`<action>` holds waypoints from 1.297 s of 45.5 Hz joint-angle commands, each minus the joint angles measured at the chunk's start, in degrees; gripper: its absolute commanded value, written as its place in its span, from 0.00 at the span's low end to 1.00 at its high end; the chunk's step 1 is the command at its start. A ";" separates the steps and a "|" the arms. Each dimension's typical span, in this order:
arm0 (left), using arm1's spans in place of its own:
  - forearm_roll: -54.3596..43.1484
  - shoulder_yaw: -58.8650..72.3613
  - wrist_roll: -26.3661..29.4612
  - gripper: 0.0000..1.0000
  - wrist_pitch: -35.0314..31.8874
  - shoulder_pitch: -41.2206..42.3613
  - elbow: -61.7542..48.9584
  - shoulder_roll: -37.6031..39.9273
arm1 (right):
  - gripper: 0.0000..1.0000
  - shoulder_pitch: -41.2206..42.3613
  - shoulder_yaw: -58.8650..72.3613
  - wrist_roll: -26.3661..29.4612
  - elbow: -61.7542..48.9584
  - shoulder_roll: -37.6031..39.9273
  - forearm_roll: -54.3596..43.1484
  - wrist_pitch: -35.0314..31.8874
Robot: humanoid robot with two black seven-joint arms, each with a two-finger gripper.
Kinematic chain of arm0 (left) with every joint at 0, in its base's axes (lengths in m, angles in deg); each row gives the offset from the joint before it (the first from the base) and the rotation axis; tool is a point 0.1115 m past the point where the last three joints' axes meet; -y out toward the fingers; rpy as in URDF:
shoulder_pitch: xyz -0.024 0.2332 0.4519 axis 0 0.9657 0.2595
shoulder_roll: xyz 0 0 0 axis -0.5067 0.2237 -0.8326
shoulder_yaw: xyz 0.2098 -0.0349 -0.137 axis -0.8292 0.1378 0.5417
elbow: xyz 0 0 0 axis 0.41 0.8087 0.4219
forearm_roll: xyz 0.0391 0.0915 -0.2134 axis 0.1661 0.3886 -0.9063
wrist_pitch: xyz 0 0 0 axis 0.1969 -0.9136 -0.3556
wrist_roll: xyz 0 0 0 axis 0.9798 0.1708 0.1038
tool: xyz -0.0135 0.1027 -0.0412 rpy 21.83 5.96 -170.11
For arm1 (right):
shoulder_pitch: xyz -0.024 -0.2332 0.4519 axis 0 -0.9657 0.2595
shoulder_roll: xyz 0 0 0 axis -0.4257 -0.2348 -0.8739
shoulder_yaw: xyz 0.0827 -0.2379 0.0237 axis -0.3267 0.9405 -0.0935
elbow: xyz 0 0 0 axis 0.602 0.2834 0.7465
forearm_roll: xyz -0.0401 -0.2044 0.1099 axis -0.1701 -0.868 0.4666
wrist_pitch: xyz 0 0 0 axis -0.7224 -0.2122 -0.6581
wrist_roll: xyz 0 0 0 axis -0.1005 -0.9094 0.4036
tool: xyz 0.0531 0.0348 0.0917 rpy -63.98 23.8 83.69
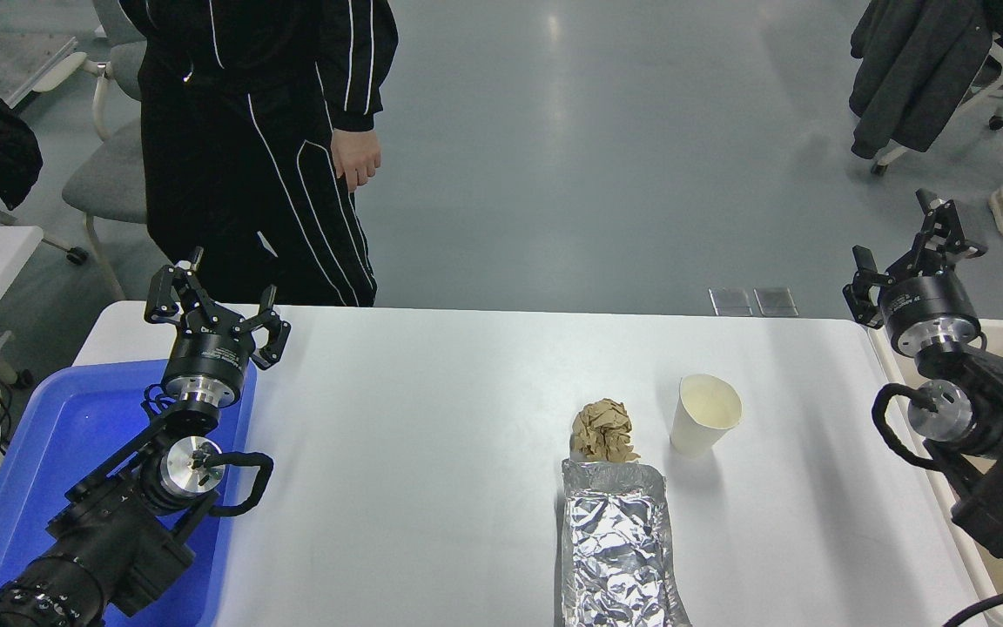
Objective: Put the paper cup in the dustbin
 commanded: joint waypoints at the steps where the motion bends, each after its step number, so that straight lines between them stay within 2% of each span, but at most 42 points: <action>1: 0.00 0.00 0.00 1.00 0.00 0.00 0.00 0.00 | 1.00 0.21 -0.02 0.00 -0.07 -0.31 -0.01 0.20; 59: 0.00 -0.09 -0.09 1.00 0.00 0.00 0.00 -0.08 | 1.00 -0.93 1.22 0.00 -1.30 -1.54 -0.01 -0.50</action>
